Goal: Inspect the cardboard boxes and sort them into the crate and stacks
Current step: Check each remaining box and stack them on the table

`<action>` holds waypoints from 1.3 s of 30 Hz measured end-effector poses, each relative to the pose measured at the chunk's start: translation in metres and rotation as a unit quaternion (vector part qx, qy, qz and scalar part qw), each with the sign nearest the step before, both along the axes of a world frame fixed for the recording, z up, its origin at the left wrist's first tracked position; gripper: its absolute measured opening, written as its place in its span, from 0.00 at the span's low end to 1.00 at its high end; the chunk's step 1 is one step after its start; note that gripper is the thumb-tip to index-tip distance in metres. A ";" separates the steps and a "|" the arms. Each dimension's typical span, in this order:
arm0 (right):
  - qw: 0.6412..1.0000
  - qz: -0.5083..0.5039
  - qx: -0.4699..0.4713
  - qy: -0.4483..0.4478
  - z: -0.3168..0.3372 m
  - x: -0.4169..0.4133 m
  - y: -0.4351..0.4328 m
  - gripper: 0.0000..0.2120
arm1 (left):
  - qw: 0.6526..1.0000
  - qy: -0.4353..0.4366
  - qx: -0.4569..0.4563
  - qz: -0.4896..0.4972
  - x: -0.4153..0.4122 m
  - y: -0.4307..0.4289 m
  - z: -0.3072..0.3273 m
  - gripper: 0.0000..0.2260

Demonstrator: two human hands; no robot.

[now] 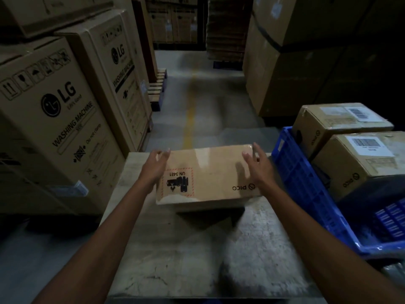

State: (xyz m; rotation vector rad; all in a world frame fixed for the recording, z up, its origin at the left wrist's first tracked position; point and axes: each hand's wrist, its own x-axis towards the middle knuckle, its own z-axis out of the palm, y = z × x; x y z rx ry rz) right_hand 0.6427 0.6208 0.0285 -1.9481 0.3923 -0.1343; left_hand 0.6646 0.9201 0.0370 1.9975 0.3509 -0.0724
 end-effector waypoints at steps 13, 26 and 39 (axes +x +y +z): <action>0.990 -0.108 -0.058 0.064 -0.070 -0.073 0.019 0.13 | 0.999 -0.020 -0.014 0.021 -0.080 0.007 -0.071 0.08; 0.967 0.068 -0.247 0.019 -0.064 -0.077 0.046 0.24 | 0.891 -0.122 0.363 -0.244 -0.081 0.011 -0.071 0.31; 0.785 0.382 -0.439 0.213 -0.035 -0.020 0.116 0.28 | 0.776 0.080 0.490 -0.390 -0.030 -0.013 -0.058 0.36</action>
